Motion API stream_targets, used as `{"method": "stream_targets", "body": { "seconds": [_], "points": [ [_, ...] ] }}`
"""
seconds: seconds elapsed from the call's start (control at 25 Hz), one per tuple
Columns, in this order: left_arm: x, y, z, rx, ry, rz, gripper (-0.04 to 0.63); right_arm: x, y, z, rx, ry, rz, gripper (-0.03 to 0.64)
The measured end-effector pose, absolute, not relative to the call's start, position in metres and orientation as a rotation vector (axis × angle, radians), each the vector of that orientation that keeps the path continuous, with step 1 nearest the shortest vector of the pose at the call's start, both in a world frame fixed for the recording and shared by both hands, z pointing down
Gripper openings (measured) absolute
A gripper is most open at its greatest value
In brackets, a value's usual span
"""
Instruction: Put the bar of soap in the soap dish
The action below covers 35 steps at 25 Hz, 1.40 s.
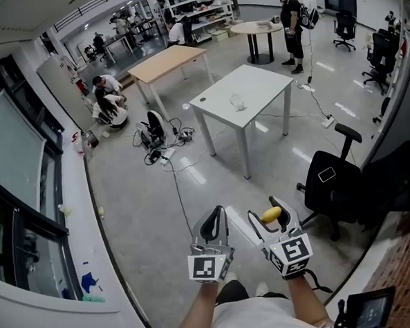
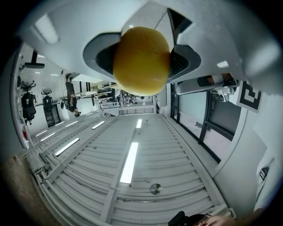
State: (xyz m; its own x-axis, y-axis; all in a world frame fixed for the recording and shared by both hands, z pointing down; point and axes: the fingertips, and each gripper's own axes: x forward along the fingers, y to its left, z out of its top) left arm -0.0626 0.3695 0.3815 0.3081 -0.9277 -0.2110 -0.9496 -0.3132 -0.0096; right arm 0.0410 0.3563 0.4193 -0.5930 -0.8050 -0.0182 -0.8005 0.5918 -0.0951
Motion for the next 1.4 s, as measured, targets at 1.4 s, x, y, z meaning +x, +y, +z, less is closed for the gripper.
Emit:
{"method": "stream_targets", "body": {
  "seconds": [1.4],
  "points": [
    [-0.159,0.072,0.412,-2.6,1.649,0.416,0.011,-0.082,0.072,0.431,-1.439,2.801,-0.132,0.291]
  ]
}}
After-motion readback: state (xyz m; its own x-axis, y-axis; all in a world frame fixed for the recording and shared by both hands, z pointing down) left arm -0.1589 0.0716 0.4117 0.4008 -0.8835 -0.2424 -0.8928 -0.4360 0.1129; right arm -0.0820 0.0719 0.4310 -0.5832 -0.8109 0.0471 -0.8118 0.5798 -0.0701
